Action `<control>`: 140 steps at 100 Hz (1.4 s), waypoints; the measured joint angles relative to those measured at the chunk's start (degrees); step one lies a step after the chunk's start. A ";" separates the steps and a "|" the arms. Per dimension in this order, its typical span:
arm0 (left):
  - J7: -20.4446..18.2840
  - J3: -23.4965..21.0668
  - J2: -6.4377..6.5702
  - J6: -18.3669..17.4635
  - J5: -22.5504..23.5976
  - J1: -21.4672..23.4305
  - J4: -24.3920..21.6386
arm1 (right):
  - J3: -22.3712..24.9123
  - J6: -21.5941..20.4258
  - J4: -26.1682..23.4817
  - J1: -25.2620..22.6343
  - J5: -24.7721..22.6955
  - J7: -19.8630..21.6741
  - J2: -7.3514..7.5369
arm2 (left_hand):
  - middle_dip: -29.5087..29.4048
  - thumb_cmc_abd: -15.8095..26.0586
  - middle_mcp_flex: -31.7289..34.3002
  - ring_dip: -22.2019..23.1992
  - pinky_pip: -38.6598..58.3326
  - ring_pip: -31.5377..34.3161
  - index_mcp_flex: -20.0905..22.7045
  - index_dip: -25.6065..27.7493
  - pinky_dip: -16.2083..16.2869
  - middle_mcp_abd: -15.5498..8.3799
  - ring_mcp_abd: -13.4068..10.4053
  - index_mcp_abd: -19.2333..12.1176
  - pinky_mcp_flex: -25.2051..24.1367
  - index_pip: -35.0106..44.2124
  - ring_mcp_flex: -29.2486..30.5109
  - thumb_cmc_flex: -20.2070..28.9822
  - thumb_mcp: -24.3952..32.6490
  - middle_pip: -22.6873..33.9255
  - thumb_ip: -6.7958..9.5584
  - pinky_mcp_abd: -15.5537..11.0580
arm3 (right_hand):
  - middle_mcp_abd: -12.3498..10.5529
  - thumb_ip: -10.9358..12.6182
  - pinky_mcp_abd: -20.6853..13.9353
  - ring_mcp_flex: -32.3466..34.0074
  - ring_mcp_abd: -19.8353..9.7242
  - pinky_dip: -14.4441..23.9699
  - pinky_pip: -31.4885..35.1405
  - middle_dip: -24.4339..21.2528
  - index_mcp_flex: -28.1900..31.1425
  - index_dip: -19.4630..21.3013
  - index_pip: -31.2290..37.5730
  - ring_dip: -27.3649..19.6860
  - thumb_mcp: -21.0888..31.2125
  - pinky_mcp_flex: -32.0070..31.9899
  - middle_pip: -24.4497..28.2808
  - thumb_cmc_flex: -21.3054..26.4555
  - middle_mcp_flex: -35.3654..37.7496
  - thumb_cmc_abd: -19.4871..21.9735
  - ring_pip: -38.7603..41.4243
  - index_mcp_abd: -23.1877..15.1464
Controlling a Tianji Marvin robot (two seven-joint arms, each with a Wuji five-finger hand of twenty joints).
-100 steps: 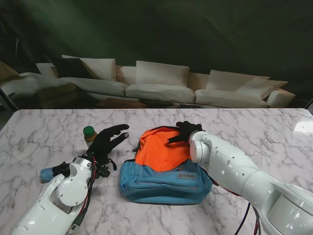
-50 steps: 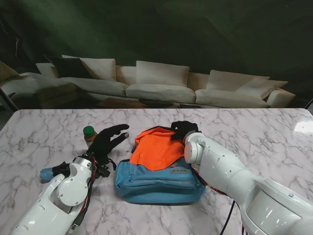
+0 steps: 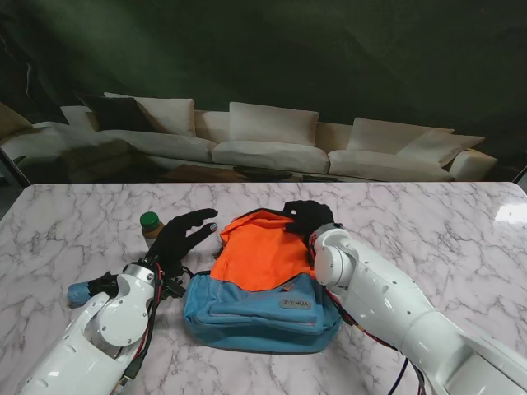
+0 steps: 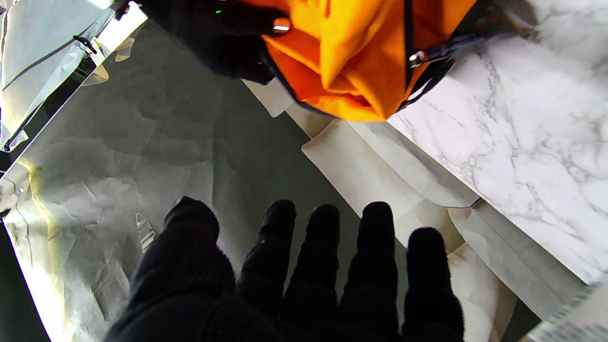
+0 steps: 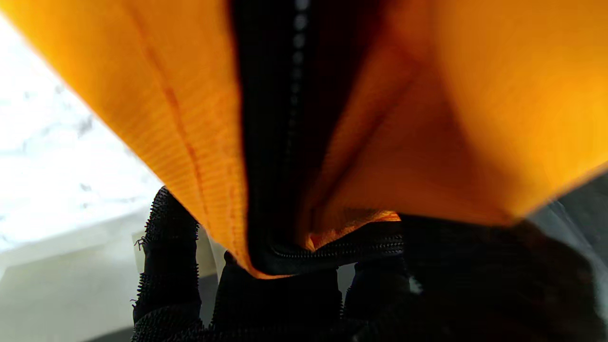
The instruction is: Put the umbrella and water cup into the side pockets of the backpack
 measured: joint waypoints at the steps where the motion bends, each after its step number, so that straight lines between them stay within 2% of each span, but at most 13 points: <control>1: 0.00 0.00 0.00 0.00 0.00 0.00 0.00 | 0.30 -0.05 -0.63 -0.27 -0.41 -0.03 0.26 | 0.00 0.00 0.00 0.00 0.00 0.00 0.00 0.00 0.00 0.00 0.00 0.00 0.00 0.00 0.00 0.00 0.00 0.00 0.00 0.00 | 0.00 0.00 -0.01 0.00 0.00 0.01 0.11 0.07 0.00 0.23 0.00 0.08 0.00 0.00 0.12 0.01 0.00 0.02 0.13 0.00; 4: 0.00 0.01 0.00 -0.01 0.01 -0.01 0.01 | 0.93 -0.35 -2.52 -1.05 -1.85 -0.42 1.18 | 0.00 0.00 0.00 0.00 0.00 0.00 0.00 0.00 0.00 0.00 0.00 0.00 0.00 0.00 0.00 0.00 0.00 0.00 0.00 0.00 | 0.01 0.00 -0.05 0.00 0.01 0.03 0.31 0.60 0.00 1.27 -0.45 0.15 -0.12 0.01 0.73 0.05 -0.02 0.47 0.79 0.02; 13: 0.01 0.06 0.01 -0.01 0.03 -0.03 0.05 | 3.16 -1.71 -5.37 -2.57 -4.09 -1.04 2.33 | 0.00 0.00 0.00 0.00 0.00 0.00 0.00 0.00 0.00 0.00 0.00 0.00 0.00 0.00 0.00 0.00 0.00 0.00 0.00 0.00 | 0.08 0.00 -0.10 0.00 0.17 0.24 0.83 1.65 -0.06 2.58 -1.13 0.24 -1.07 0.01 2.17 0.61 -0.22 1.03 2.17 0.08; 24: -0.02 0.11 0.01 0.03 0.05 -0.07 0.09 | 9.32 -2.54 -14.01 -7.02 -7.25 -1.29 4.29 | 0.00 0.00 0.00 0.00 0.00 0.00 0.00 0.00 0.00 0.00 0.00 0.00 0.00 0.00 0.00 0.00 0.00 0.00 0.00 0.00 | 0.50 0.00 -0.12 0.00 0.48 0.58 1.32 2.17 -0.06 3.32 -1.26 0.84 -1.10 0.01 3.32 0.83 -0.29 1.11 3.05 0.13; 31: -0.03 0.13 0.01 0.07 0.06 -0.07 0.10 | 10.23 -2.94 -16.86 -8.07 -8.44 -2.14 5.13 | 0.00 0.00 0.00 0.00 0.00 0.00 0.00 0.00 0.00 0.00 0.00 0.00 0.00 0.00 0.00 0.00 0.00 0.00 0.00 0.00 | 0.51 0.00 -0.13 0.00 0.49 0.58 1.36 2.19 -0.06 3.35 -1.27 0.84 -1.10 0.02 3.37 0.84 -0.29 1.12 3.46 0.13; 45: -0.04 0.19 0.01 0.08 0.14 -0.09 0.11 | 15.79 -5.09 -23.46 -11.45 -11.19 -2.54 5.69 | 0.00 0.00 0.00 0.00 0.00 0.00 0.00 0.00 0.00 0.00 0.00 0.00 0.00 0.00 0.00 0.00 0.00 0.00 0.00 0.00 | 0.63 0.00 -0.14 -0.02 0.53 0.59 1.39 2.74 -0.06 3.56 -1.28 0.85 -1.11 0.03 3.83 0.87 -0.30 1.15 3.59 0.13; 56: -0.04 0.22 0.01 0.08 0.16 -0.11 0.14 | 17.81 -6.64 -27.88 -13.17 -13.78 -4.05 6.58 | 0.00 0.00 0.00 0.00 0.00 0.00 0.00 0.00 0.00 0.00 0.00 0.00 0.00 0.00 0.00 0.00 0.00 0.00 0.00 0.00 | 0.66 0.00 -0.15 -0.02 0.53 0.59 1.39 2.75 -0.06 3.97 -1.29 0.85 -1.12 0.03 4.01 0.87 -0.30 1.15 3.60 0.13; 68: -0.04 0.22 0.02 0.07 0.21 -0.11 0.14 | 21.23 -9.06 -32.63 -15.93 -14.67 -5.61 6.75 | 0.00 0.00 0.00 0.00 0.00 0.00 0.00 0.00 0.00 0.00 0.00 0.00 0.00 0.00 0.00 0.00 0.00 0.00 0.00 0.00 | 0.71 0.00 -0.16 -0.14 0.53 0.59 1.39 2.76 -0.06 4.03 -1.30 0.85 -1.12 0.03 4.19 0.88 -0.30 1.15 3.60 0.13; 82: 0.07 0.09 0.01 -0.18 0.34 -0.11 0.17 | 24.33 -13.71 -36.81 -20.01 -18.44 -10.09 7.05 | 0.00 0.00 0.00 0.01 0.00 0.00 0.00 0.00 0.00 0.00 0.00 0.00 0.00 0.00 0.00 -0.01 0.00 0.00 0.00 0.01 | 0.71 0.00 -0.17 -0.64 0.54 0.59 1.97 2.76 -0.06 4.03 -1.30 0.87 -1.33 0.78 4.20 0.88 -0.30 1.15 3.65 0.13; 99: 0.32 -0.10 -0.02 -0.28 0.33 -0.09 0.18 | 26.33 -21.45 -38.12 -24.61 -20.96 -15.75 7.50 | 0.00 0.00 0.00 0.01 0.00 0.00 0.00 0.00 0.00 0.00 0.00 0.00 0.00 0.00 0.00 -0.01 0.00 0.00 0.00 0.01 | 0.59 0.00 -0.94 -0.68 0.32 0.59 3.62 2.64 -0.26 4.04 -1.30 0.37 -1.47 2.29 4.23 0.89 -0.32 1.50 2.82 0.13; 107: 0.39 -0.25 -0.03 -0.28 0.33 -0.01 0.14 | 27.03 -21.69 -38.37 -26.85 -25.07 -18.73 7.79 | 0.00 0.00 0.00 0.01 0.00 0.00 0.00 0.00 0.00 0.00 0.00 0.00 0.00 0.00 0.00 -0.01 0.00 0.00 0.00 0.01 | 0.50 0.00 -1.39 -0.68 0.16 0.59 3.80 2.10 -0.84 4.27 -1.30 0.10 -1.56 2.74 4.23 0.89 -0.38 2.06 2.24 0.12; 120: 0.40 -0.48 0.00 -0.49 0.88 0.33 -0.38 | 27.51 -22.31 -39.15 -29.68 -24.68 -18.87 8.29 | 0.00 0.00 0.00 0.01 0.00 0.00 0.00 0.00 0.00 0.00 0.00 0.00 0.00 0.00 0.00 -0.01 0.00 0.00 0.00 0.01 | 0.45 0.00 -1.41 -0.69 -0.02 0.59 3.81 2.05 -1.28 4.31 -1.30 -0.39 -1.58 2.76 4.23 0.90 -1.01 2.51 1.23 0.06; 140: 0.01 -1.61 0.12 -1.80 1.30 1.76 -2.73 | 27.25 -23.25 -38.56 -30.52 -26.31 -20.54 8.72 | 0.00 0.00 -0.04 0.00 0.00 0.00 -0.01 0.00 0.00 0.00 0.00 0.00 -0.15 0.00 0.00 -0.01 0.00 0.00 0.00 0.01 | 0.10 0.00 -1.42 -0.69 -0.20 0.59 3.83 2.04 -2.20 4.43 -1.27 -0.39 -1.71 2.76 4.23 0.89 -1.11 3.35 0.87 0.01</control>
